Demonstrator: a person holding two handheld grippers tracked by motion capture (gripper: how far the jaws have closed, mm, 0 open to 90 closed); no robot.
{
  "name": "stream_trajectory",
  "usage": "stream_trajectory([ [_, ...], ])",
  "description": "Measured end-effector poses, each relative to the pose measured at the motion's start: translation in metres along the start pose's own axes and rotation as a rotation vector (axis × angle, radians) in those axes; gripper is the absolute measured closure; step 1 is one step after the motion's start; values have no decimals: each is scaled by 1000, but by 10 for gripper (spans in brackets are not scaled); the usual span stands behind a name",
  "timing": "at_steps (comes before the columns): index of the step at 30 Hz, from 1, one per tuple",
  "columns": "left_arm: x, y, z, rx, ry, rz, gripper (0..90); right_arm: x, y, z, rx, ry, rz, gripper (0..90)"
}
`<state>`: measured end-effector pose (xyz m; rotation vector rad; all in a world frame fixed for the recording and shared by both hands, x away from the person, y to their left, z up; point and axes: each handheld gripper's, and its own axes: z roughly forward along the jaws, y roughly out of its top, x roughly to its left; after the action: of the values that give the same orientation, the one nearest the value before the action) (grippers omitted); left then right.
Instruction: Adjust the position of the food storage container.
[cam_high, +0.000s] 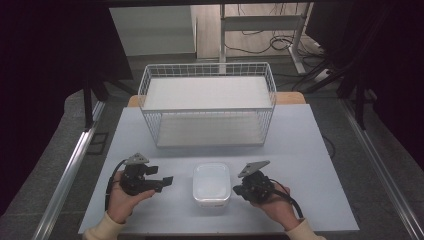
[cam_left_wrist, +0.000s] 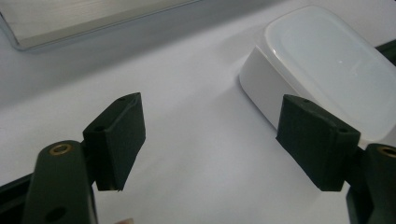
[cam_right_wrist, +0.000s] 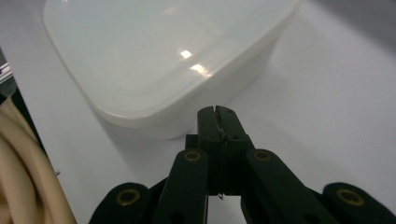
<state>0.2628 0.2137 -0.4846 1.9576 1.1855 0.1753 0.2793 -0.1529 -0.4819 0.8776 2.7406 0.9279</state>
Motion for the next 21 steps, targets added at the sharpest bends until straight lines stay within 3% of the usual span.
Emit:
stream_trajectory([
  [4,0,1,-1,-6,-5,-6,233,-9,-2,-13,-46,-33,32,891],
  [5,0,1,-1,-7,-7,-8,233,-19,-5,-24,-91,-56,65,890],
  [7,0,1,-1,-5,-9,-9,232,-27,-8,-31,-129,-69,101,861],
  [8,0,1,-1,-5,-9,-9,232,-29,-9,-33,-137,-72,106,797],
  [9,0,1,-1,-4,-11,-12,231,-33,-11,-35,-151,-77,114,675],
  [10,0,1,-1,-4,-11,-12,231,-33,-11,-35,-151,-77,114,675],
  [11,0,1,-1,-5,-14,-17,230,-38,-12,-37,-187,-96,153,480],
  [14,0,1,-1,-8,-18,-18,230,-41,-14,-37,-204,-96,177,418],
  [17,-1,2,-2,-9,-27,-23,229,-46,-15,-39,-246,-92,230,326],
  [21,-2,4,-4,-17,-22,-43,231,-48,-14,-41,-268,-101,245,256],
])
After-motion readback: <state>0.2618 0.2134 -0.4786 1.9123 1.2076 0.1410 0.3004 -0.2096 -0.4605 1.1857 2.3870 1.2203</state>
